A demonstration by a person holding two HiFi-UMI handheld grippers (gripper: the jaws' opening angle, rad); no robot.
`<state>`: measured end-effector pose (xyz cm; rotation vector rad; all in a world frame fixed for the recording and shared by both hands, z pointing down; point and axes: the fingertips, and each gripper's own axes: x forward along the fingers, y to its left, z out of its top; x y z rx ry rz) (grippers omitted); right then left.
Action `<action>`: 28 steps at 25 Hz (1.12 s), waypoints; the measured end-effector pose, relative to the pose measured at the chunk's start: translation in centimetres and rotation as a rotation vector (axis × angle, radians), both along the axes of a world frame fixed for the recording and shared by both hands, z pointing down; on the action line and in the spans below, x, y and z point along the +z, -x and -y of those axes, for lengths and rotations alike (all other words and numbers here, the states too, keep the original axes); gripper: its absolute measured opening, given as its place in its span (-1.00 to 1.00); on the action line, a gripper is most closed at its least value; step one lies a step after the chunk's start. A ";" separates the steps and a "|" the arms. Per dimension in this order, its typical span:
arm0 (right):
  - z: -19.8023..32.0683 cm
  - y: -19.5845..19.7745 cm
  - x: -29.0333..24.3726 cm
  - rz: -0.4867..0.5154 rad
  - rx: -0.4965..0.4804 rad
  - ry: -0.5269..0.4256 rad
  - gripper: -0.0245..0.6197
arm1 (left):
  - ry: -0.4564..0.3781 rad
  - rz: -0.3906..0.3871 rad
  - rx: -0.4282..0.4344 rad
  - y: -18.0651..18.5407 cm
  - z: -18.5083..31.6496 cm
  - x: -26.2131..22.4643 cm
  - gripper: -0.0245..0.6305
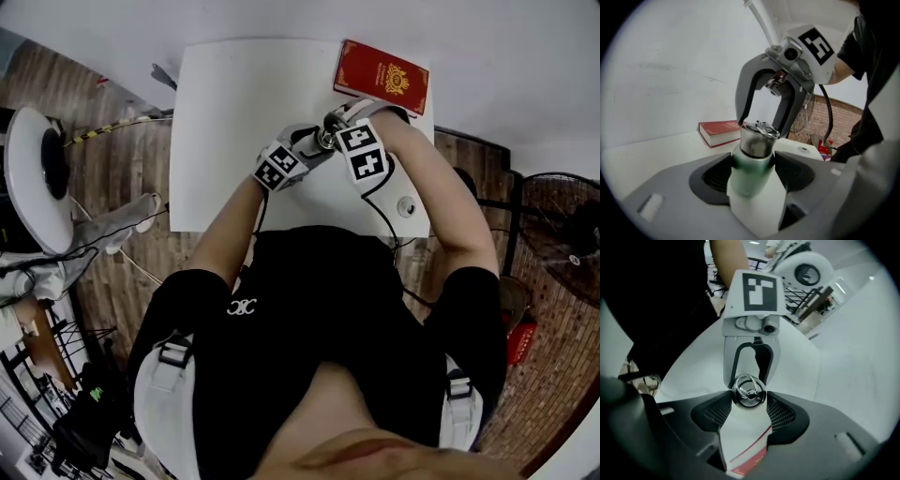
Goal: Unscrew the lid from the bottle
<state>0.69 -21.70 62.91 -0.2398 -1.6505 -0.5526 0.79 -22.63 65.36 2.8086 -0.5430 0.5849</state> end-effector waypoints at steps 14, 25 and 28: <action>3.1 -1.3 -2.7 1.021 1.596 0.356 -0.04 | 0.011 -0.017 -0.013 0.1 0.2 0.1 0.11; 2.7 -0.1 -2.0 1.034 1.684 0.254 -0.08 | 0.014 -0.017 -0.012 0.0 0.1 0.1 0.12; 2.4 0.2 -1.9 0.983 1.582 0.258 -0.09 | 0.015 -0.020 -0.008 0.1 0.2 0.2 0.12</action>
